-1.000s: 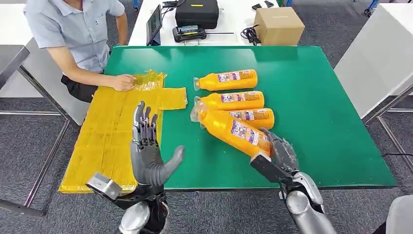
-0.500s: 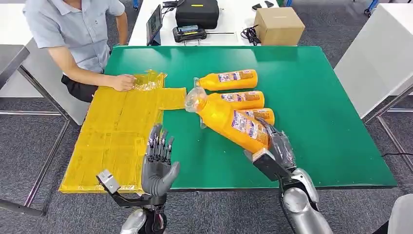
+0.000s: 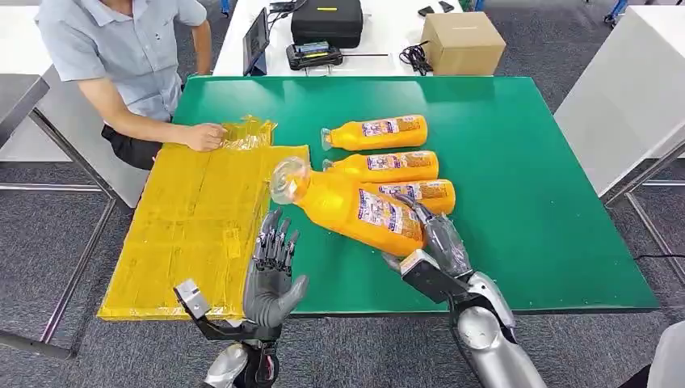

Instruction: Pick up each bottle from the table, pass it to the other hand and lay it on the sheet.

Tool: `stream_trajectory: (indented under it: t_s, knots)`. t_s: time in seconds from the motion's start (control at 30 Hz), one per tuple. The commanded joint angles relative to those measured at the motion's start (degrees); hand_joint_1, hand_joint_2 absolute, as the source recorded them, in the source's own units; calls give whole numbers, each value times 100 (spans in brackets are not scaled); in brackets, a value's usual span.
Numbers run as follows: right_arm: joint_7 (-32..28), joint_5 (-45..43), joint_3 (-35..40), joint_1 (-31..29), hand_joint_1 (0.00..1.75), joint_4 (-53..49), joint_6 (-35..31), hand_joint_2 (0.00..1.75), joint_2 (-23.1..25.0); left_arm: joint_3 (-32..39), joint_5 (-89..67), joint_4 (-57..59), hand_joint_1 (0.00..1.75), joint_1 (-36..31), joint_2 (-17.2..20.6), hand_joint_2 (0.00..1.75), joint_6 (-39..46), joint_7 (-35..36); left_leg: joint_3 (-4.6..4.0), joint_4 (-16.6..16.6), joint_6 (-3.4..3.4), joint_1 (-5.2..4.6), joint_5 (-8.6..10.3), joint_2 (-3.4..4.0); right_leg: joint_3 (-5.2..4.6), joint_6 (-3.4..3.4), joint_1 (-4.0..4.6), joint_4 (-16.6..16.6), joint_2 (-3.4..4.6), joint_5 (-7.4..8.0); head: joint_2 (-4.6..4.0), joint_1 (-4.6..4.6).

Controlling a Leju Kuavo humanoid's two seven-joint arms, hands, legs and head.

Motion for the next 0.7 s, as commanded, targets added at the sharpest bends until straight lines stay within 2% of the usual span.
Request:
stream_trajectory:
  t_s: [0.03,0.2,0.37,0.7]
  knots:
    - [-10,-22,176,-283,175,228,28,175,4,119,-11,453,0,-218,30,175,-17,-2,14,-3,-8,3,-6,15,11,-10,4,-3,12,-1,0,-2]
    - [-29,9,576,-545,175,586,318,175,15,89,-81,624,0,-432,-11,175,-280,4,21,-2,-12,6,-8,21,16,-14,7,-4,18,-1,0,0]
    - [-12,34,860,-681,175,918,394,175,34,-5,-513,768,0,-653,-81,175,147,-130,28,-1,-13,8,-8,16,25,-15,10,-5,11,-3,0,0]
    - [-42,153,1451,-1036,175,1373,632,175,201,166,-750,661,0,-959,-174,175,250,-273,14,0,-7,5,-2,19,11,-10,6,-1,15,1,0,-2]
